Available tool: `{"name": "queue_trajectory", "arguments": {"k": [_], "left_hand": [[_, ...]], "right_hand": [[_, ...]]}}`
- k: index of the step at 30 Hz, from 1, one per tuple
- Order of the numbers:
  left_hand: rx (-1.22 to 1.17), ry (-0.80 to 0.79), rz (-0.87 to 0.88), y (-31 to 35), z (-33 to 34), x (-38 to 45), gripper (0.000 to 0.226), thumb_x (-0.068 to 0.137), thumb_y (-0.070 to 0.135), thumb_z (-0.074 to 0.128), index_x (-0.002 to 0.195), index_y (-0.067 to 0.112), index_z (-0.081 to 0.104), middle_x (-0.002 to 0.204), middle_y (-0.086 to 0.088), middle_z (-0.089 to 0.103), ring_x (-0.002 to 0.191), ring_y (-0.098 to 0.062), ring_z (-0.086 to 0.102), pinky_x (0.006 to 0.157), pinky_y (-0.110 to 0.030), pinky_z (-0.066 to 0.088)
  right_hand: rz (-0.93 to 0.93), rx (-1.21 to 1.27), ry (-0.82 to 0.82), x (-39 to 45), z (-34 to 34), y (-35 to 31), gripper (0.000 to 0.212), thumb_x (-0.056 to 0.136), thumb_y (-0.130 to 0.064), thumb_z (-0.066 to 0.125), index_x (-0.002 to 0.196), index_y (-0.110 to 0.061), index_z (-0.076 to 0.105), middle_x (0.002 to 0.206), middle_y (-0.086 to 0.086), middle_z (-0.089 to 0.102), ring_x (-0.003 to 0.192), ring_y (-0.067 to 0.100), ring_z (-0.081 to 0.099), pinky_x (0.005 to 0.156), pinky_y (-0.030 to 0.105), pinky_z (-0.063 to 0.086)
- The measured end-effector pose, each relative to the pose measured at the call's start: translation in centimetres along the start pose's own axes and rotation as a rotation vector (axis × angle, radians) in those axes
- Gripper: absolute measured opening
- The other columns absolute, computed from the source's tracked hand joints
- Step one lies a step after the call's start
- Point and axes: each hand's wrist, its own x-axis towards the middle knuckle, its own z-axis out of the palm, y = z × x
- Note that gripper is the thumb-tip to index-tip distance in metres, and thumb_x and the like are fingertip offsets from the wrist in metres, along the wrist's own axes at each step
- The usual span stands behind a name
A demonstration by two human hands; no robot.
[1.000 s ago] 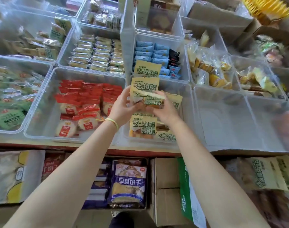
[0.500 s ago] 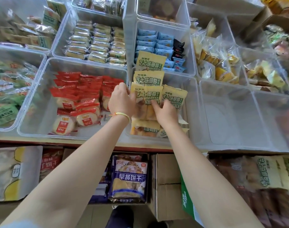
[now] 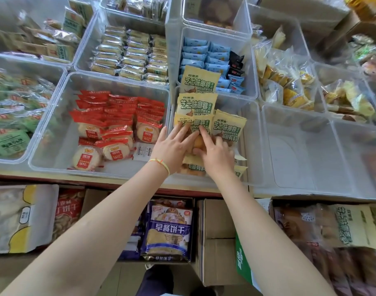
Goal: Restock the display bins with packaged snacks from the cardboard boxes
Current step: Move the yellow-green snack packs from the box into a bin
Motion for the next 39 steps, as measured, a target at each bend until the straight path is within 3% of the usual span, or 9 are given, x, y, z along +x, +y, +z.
{"name": "queue_trajectory", "arguments": {"k": [4,7,11,14,18,24,29,34,39], "left_hand": [[0.026,-0.033,-0.039,1.3,-0.3,0.6,0.077,0.095,0.026,0.051,0.156,0.036,0.005,0.165,-0.008,0.001,0.152,-0.03,-0.001,0.12,-0.057,0.005],[-0.104,0.062,-0.112,2.9,-2.0,-0.1,0.053,0.095,0.023,0.044,0.147,0.031,0.036,0.16,-0.013,0.023,0.149,-0.034,0.015,0.117,-0.054,0.013],[-0.481,0.34,-0.159,8.1,-5.1,-1.8,0.036,0.093,0.026,0.04,0.11,0.015,0.069,0.114,-0.009,0.065,0.104,-0.031,0.06,0.084,-0.038,0.043],[-0.607,0.414,-0.131,14.2,-6.9,-2.7,0.022,0.092,0.023,0.052,0.098,0.017,0.072,0.096,-0.001,0.072,0.085,-0.022,0.064,0.072,-0.034,0.051],[-0.688,0.4,-0.017,23.2,-7.0,-3.6,0.021,0.087,0.023,0.053,0.09,0.018,0.073,0.081,0.002,0.071,0.071,-0.018,0.062,0.065,-0.033,0.051],[-0.696,0.066,0.038,36.6,-3.1,-5.0,0.024,0.087,0.028,0.054,0.099,0.022,0.073,0.098,-0.001,0.071,0.094,-0.021,0.064,0.084,-0.034,0.05],[-0.524,-0.216,0.094,45.5,1.7,-5.6,0.041,0.091,0.021,0.058,0.132,0.02,0.058,0.133,-0.008,0.052,0.121,-0.033,0.05,0.103,-0.04,0.041],[-0.397,-0.221,0.044,50.2,3.5,-6.0,0.047,0.092,0.027,0.056,0.139,0.025,0.051,0.138,-0.007,0.048,0.127,-0.034,0.041,0.105,-0.046,0.039],[-0.558,-0.229,-0.002,53.0,2.5,-5.8,0.045,0.094,0.027,0.058,0.139,0.022,0.051,0.135,-0.005,0.05,0.129,-0.024,0.044,0.107,-0.031,0.035]], "right_hand": [[0.078,0.082,0.02,-0.3,-0.1,0.4,0.077,0.097,-0.056,0.051,0.157,-0.043,0.005,0.14,0.015,0.045,0.128,0.032,0.045,0.103,0.049,0.036],[0.03,0.239,0.111,-1.4,-2.2,1.7,0.07,0.096,-0.047,0.057,0.156,-0.037,0.021,0.132,0.009,0.049,0.121,0.027,0.049,0.098,0.046,0.04],[-0.001,0.509,0.227,-5.7,-5.3,4.3,0.031,0.099,-0.027,0.057,0.128,-0.022,0.062,0.119,0.003,0.056,0.093,0.013,0.057,0.084,0.031,0.051],[0.043,0.635,0.327,-10.7,-6.7,7.4,0.019,0.1,-0.019,0.053,0.108,-0.015,0.07,0.097,0.0,0.068,0.076,0.008,0.058,0.066,0.015,0.046],[0.229,0.761,0.48,-17.4,-6.9,14.2,0.018,0.099,-0.018,0.053,0.102,-0.015,0.07,0.089,-0.004,0.071,0.08,0.009,0.063,0.069,0.024,0.049],[0.521,0.646,0.703,-25.3,-5.1,28.4,0.025,0.091,-0.005,0.056,0.114,-0.011,0.065,0.112,0.008,0.064,0.099,0.022,0.058,0.076,0.022,0.042],[0.809,0.324,0.611,-30.6,-3.0,39.0,0.051,0.078,-0.005,0.07,0.127,-0.009,0.055,0.125,0.018,0.055,0.117,0.037,0.05,0.094,0.047,0.043],[0.842,0.317,0.54,-32.4,-2.8,44.4,0.042,0.088,-0.013,0.07,0.127,-0.01,0.055,0.119,0.013,0.063,0.113,0.033,0.055,0.091,0.045,0.038],[0.562,0.526,0.406,-32.9,-3.0,47.2,0.019,0.094,-0.014,0.063,0.082,0.002,0.063,0.09,0.016,0.061,0.089,0.037,0.056,0.075,0.041,0.042]]}}
